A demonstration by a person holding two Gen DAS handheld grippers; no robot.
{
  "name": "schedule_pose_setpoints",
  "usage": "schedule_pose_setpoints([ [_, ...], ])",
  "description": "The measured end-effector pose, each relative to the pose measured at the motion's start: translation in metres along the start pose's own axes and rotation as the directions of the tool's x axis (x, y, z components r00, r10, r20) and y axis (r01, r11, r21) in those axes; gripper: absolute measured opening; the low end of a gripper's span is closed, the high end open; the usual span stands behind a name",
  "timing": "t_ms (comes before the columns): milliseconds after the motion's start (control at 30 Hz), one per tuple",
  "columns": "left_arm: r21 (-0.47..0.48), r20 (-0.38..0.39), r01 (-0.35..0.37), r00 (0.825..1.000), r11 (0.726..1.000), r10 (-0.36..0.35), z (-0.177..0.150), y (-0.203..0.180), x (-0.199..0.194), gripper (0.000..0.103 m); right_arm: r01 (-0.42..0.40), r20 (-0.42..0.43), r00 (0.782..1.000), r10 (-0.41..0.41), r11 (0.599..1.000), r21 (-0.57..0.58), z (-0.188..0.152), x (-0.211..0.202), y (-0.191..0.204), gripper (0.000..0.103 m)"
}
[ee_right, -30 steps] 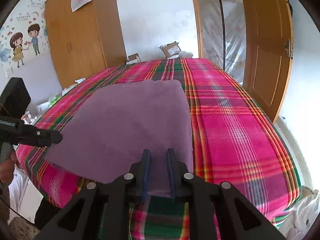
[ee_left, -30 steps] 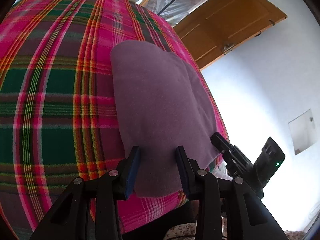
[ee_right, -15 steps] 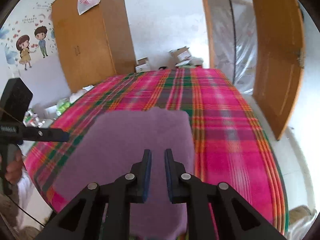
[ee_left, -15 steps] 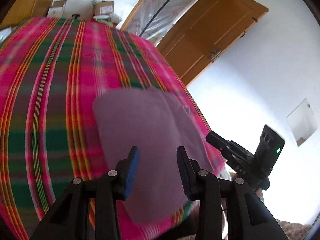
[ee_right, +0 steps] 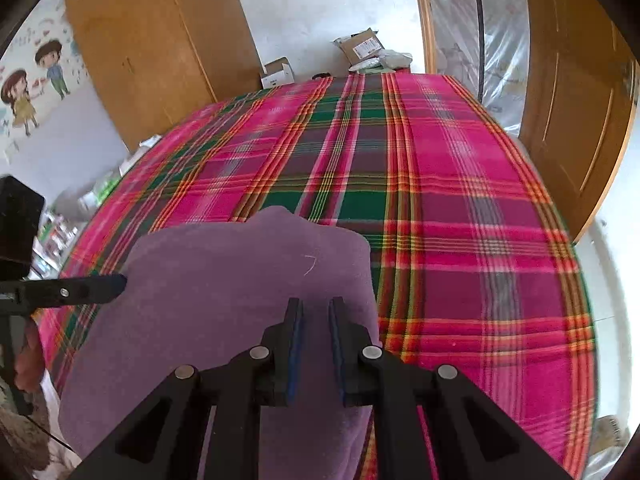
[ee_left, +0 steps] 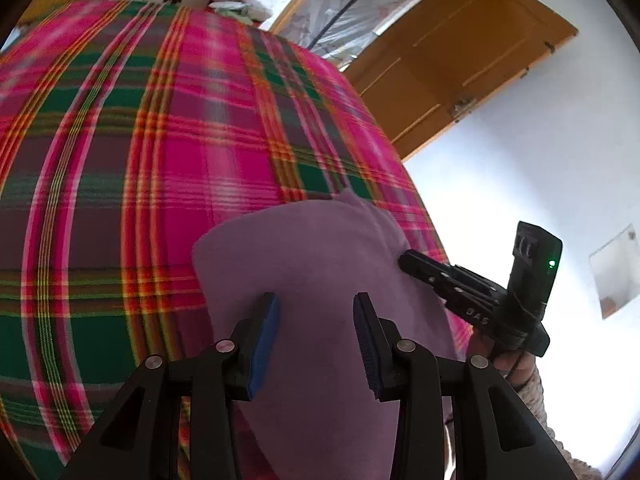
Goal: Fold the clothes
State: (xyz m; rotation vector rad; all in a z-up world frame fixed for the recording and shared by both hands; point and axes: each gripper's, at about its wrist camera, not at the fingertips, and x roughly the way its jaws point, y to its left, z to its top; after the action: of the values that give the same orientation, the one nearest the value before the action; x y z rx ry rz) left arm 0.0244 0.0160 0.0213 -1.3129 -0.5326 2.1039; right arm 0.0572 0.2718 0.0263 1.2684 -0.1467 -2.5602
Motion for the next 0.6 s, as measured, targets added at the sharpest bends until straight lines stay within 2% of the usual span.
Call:
schedule_pose_setpoints([
  [67, -0.013, -0.001, 0.023, 1.000, 1.000, -0.023, -0.001, 0.004, -0.005, 0.040, 0.005, -0.006, 1.000, -0.005, 1.000, -0.014, 0.001, 0.001, 0.002, 0.013],
  [200, 0.012, 0.010, -0.023, 1.000, 1.000, 0.023, 0.008, -0.010, -0.015, 0.040, 0.008, 0.021, 1.000, -0.007, 1.000, -0.026, 0.015, -0.004, 0.012, 0.013],
  [267, 0.057, 0.028, -0.051, 0.998, 0.997, 0.049, 0.017, -0.020, -0.009, 0.040, 0.010, 0.009, 1.000, -0.010, 0.999, -0.046, 0.022, 0.003, 0.015, 0.013],
  [400, -0.002, -0.022, -0.064, 0.998, 0.998, 0.064, 0.033, -0.007, 0.014, 0.040, 0.003, -0.054, 0.999, -0.005, 0.999, -0.040, 0.027, 0.026, 0.011, 0.013],
  [600, -0.001, -0.008, -0.038, 0.999, 0.999, 0.038, 0.033, 0.001, 0.026, 0.040, -0.009, -0.047, 0.999, 0.007, 0.999, -0.043, 0.023, 0.028, 0.009, 0.012],
])
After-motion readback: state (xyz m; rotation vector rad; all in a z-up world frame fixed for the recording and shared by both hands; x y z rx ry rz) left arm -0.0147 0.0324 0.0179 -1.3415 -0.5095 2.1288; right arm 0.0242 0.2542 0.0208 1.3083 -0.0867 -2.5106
